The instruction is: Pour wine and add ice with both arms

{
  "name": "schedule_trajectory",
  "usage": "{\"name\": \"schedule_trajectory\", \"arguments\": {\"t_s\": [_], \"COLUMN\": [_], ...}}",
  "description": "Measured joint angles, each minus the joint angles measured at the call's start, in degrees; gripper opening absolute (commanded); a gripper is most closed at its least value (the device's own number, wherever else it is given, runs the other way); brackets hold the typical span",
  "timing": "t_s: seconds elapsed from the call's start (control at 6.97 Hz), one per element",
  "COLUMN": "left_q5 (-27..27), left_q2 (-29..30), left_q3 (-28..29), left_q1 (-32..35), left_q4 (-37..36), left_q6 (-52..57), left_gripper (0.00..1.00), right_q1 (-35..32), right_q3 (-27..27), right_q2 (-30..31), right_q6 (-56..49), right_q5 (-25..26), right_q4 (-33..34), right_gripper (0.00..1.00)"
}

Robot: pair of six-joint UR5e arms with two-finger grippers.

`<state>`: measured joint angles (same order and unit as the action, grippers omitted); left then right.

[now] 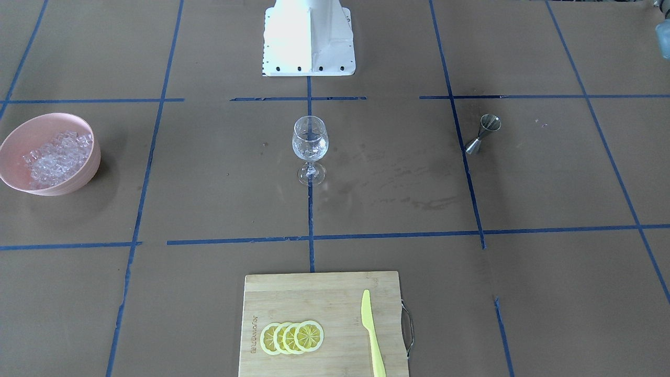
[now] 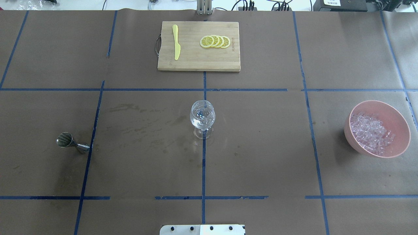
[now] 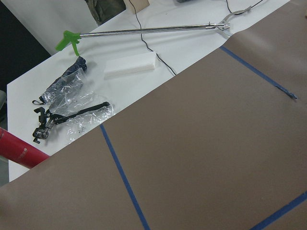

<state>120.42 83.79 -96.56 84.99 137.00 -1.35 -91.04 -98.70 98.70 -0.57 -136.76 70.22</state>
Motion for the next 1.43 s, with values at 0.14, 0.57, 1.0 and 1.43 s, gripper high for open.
{"name": "schedule_trajectory", "arguments": {"t_s": [0.14,0.57,1.0,1.43], "left_q5": [0.8,2.9,14.5,15.7], "left_q2": [-1.0,1.7,-2.2,-3.3], "left_q3": [0.3,0.5,-2.3,-4.8], "left_q1": [1.5,3.3,4.8,5.0], "left_q4": [-6.6,-37.3,-43.9,-43.8], "left_q6": [2.5,4.3,4.4,4.4], "left_gripper": [1.00,1.00,1.00,1.00], "right_q1": [0.0,0.0,0.2,7.2], "right_q3": [0.0,0.0,-0.4,-6.0], "right_q2": [0.0,0.0,-0.1,0.5], "right_q6": [0.0,0.0,2.1,14.7], "right_q5": [0.0,0.0,0.0,0.8], "right_q4": [0.0,0.0,-0.1,-3.0], "right_gripper": [1.00,1.00,1.00,1.00]}}
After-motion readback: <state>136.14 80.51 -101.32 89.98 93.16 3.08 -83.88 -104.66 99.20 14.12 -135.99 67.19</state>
